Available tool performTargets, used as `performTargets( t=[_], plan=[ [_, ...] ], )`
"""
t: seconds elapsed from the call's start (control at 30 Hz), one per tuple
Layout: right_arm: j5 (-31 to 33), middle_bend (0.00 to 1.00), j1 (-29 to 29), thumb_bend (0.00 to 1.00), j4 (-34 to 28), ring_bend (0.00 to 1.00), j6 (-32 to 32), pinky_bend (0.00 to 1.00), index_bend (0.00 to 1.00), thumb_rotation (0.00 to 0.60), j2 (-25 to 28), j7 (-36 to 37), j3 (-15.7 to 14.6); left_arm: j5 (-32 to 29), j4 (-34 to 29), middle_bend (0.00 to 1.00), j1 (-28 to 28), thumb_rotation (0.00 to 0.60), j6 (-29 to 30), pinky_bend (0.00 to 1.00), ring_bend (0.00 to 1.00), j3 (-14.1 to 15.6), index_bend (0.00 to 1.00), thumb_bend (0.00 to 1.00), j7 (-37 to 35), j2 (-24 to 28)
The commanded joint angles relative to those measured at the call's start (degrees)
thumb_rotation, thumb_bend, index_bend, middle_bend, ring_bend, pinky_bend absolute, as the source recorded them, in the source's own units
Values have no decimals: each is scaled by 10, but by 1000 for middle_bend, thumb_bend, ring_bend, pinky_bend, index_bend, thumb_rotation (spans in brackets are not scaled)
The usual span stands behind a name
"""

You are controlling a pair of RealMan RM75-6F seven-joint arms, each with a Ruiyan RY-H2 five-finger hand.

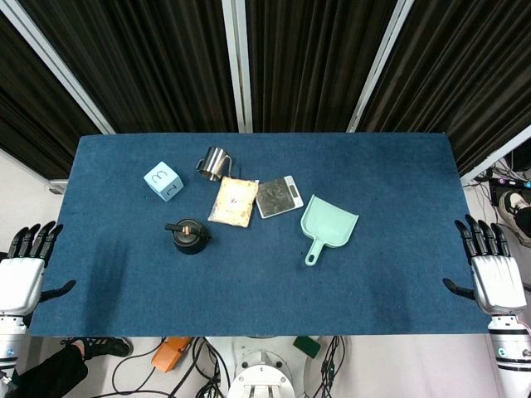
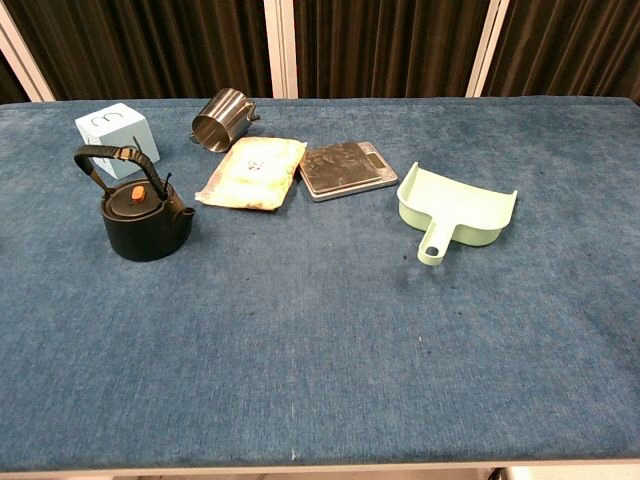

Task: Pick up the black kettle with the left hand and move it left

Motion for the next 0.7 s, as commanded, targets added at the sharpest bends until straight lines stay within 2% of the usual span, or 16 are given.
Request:
performTargets(
  t=[0.03, 0.33, 0.57, 0.7],
  plan=[
    [1, 0, 2, 61, 0, 0, -4, 0, 0, 600, 0, -1, 0, -1, 2, 41, -2, 600, -3, 0, 0, 0, 12, 103, 0, -2],
    [-2, 0, -1, 60, -3, 0, 11, 0, 0, 600, 10, 2, 5, 25, -24, 41, -31, 600, -10, 0, 0, -15, 42, 103, 39, 6],
    [-3, 0, -9, 61, -4, 0, 27, 0, 0, 600, 20, 6, 8, 45, -87, 46, -111, 600, -80, 0, 8, -47, 64, 103, 68, 5],
    [-4, 0, -12, 61, -6, 0, 29, 0, 0, 600, 21, 8, 6, 42, -122, 141, -167, 600, -139, 0, 93, -66, 144, 102, 120, -18]
  ],
)
